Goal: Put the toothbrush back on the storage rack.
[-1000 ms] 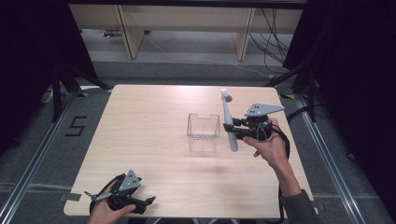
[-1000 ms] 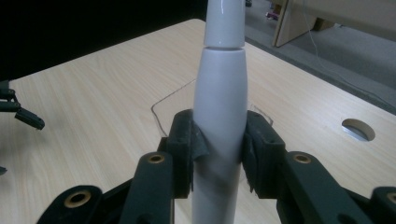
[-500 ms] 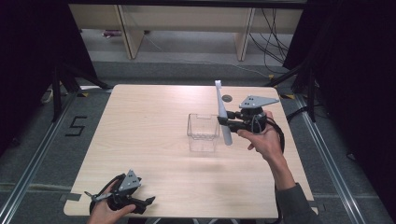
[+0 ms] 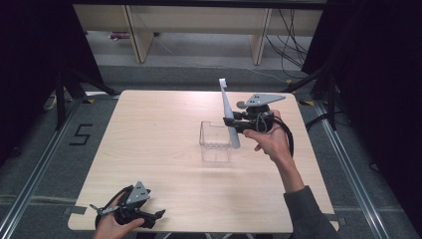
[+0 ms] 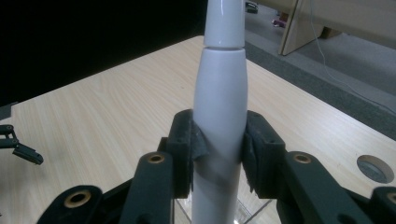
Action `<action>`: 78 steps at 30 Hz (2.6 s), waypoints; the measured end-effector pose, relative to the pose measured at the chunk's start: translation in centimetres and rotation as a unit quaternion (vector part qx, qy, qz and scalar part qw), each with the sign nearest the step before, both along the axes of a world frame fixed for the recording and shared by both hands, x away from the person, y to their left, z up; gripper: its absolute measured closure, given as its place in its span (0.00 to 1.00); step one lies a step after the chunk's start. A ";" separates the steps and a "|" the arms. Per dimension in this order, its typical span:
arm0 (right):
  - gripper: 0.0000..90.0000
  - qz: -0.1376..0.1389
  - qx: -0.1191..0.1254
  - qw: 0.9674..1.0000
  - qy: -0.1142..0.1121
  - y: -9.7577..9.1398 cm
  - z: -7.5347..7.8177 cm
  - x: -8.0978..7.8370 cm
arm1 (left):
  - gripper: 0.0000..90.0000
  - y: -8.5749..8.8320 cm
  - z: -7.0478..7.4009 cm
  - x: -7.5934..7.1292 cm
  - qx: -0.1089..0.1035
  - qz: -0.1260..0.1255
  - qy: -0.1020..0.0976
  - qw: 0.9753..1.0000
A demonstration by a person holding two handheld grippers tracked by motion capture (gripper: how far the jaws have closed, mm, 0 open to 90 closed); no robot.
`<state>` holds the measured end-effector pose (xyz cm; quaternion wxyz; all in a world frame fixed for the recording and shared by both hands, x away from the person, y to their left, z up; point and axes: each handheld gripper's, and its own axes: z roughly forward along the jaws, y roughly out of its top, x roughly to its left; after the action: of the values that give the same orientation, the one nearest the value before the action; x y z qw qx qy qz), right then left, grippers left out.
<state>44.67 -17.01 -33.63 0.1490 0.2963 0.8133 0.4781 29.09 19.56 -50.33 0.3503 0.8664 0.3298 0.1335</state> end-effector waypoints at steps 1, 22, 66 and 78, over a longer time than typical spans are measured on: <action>0.74 0.004 -0.004 1.000 -0.013 0.0 0.0 0.3 | 0.16 0.0 0.0 0.0 0.000 0.000 0.000 1.000; 0.74 -0.002 -0.019 1.000 0.006 2.8 -1.0 3.5 | 0.16 0.0 0.0 0.0 -0.002 0.001 0.003 1.000; 0.74 -0.002 -0.108 0.992 0.066 5.7 -7.6 5.6 | 0.16 0.0 0.0 -0.2 -0.001 0.003 0.004 1.000; 0.74 0.003 -0.133 0.988 0.076 6.3 -8.5 5.7 | 0.16 0.0 0.1 -0.1 0.001 -0.001 0.000 1.000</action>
<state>50.38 -10.68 -42.13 0.1234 0.3068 0.8796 0.3420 28.98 19.60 -50.24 0.3495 0.8672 0.3284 0.1338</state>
